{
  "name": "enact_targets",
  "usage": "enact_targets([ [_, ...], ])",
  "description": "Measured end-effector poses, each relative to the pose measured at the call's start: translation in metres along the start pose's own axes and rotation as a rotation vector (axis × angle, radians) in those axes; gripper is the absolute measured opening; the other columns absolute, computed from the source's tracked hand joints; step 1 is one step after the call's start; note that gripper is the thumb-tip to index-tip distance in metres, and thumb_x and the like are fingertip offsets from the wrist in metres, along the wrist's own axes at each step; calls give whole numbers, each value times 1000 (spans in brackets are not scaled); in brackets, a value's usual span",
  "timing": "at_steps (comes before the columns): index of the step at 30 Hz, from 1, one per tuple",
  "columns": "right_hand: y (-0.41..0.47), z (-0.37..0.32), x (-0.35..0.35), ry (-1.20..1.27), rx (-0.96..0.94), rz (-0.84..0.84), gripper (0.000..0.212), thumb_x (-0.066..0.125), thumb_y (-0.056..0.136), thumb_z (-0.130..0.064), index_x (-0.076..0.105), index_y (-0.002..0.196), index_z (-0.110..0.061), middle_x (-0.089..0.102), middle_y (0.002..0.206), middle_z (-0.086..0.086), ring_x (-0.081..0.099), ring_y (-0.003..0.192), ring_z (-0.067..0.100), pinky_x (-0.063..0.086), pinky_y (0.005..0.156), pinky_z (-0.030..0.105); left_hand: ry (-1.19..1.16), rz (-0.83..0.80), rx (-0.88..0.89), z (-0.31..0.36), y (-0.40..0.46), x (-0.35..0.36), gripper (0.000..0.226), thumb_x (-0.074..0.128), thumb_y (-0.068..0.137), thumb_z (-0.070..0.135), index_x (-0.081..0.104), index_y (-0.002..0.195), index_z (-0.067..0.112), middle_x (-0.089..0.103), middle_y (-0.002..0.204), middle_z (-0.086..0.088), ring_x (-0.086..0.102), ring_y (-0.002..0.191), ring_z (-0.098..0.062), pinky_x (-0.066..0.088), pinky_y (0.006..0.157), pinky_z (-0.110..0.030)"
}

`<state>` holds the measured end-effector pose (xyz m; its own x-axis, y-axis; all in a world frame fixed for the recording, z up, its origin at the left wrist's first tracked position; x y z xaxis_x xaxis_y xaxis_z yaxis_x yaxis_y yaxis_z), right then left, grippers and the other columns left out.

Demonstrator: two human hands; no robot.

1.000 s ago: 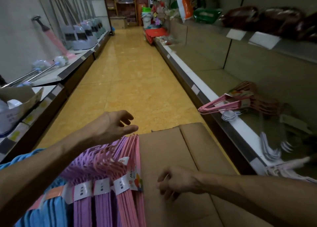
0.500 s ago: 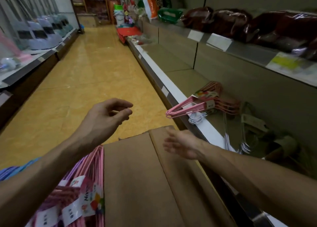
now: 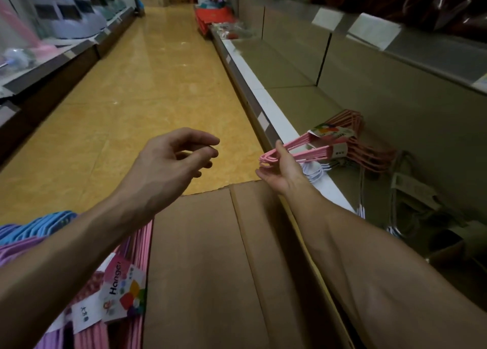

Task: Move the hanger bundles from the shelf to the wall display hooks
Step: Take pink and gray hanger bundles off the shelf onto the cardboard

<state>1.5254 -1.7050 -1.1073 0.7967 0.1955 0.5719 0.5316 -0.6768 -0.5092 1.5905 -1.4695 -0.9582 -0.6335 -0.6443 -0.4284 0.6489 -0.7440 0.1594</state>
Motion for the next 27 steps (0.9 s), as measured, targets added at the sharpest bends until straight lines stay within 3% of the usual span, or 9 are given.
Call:
enact_targets([
  [4, -3, -11, 2, 108, -68, 36, 31, 68, 93, -23, 55, 112, -2, 60, 114, 24, 63, 99, 34, 53, 93, 56, -31, -19, -11, 4, 7, 20, 17, 59, 95, 23, 67, 109, 31, 71, 101, 12, 68, 91, 1, 56, 77, -22],
  [7, -13, -21, 6, 203, -98, 28, 24, 66, 94, -14, 55, 110, -2, 58, 100, 19, 63, 81, 27, 60, 70, 38, -21, -58, -8, 9, 8, 35, 18, 59, 96, 24, 66, 111, 30, 69, 103, 12, 68, 92, 0, 56, 77, -22],
  [9, -20, -26, 7, 193, -112, 37, 25, 67, 92, -9, 55, 113, -4, 56, 85, 13, 57, 65, 19, 51, 52, 27, -9, -89, 3, 12, 9, 43, 19, 58, 96, 25, 66, 112, 30, 69, 105, 12, 68, 91, 0, 57, 76, -22],
  [11, -25, -30, 5, 187, -133, 63, 35, 66, 91, -4, 51, 123, -4, 54, 79, 11, 51, 56, 16, 42, 43, 24, -6, -120, 7, 15, 8, 48, 18, 58, 96, 25, 66, 112, 30, 68, 106, 11, 69, 89, 0, 57, 76, -23],
  [16, -42, -26, -5, 185, -104, 19, 46, 64, 92, -2, 47, 134, -4, 51, 73, 9, 48, 49, 15, 40, 41, 24, 11, -180, 2, 17, 3, 48, 17, 58, 96, 26, 66, 110, 32, 68, 107, 10, 70, 88, -1, 56, 75, -24],
  [22, -79, -18, -9, 129, -34, -76, 11, 60, 94, -2, 51, 99, -6, 45, 70, 10, 44, 53, 15, 39, 42, 22, 24, -168, -9, 11, -7, 28, 17, 57, 96, 26, 66, 109, 32, 69, 106, 10, 70, 86, -1, 56, 76, -26],
  [27, -99, -9, -7, 63, -11, -117, 13, 58, 96, -1, 49, 103, -7, 44, 73, 10, 44, 56, 15, 38, 43, 20, 42, -146, -11, 9, -14, 7, 17, 57, 96, 26, 66, 109, 31, 69, 105, 9, 69, 84, 1, 53, 70, -22],
])
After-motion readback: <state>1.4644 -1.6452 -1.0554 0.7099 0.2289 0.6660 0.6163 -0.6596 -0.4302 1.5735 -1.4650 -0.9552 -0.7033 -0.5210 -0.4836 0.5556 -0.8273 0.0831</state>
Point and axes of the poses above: each hand's wrist, its own y-axis towards the middle knuckle, its own x-axis out of the palm, z = x × y, the point moved 5 cm from there along y, towards the middle knuckle
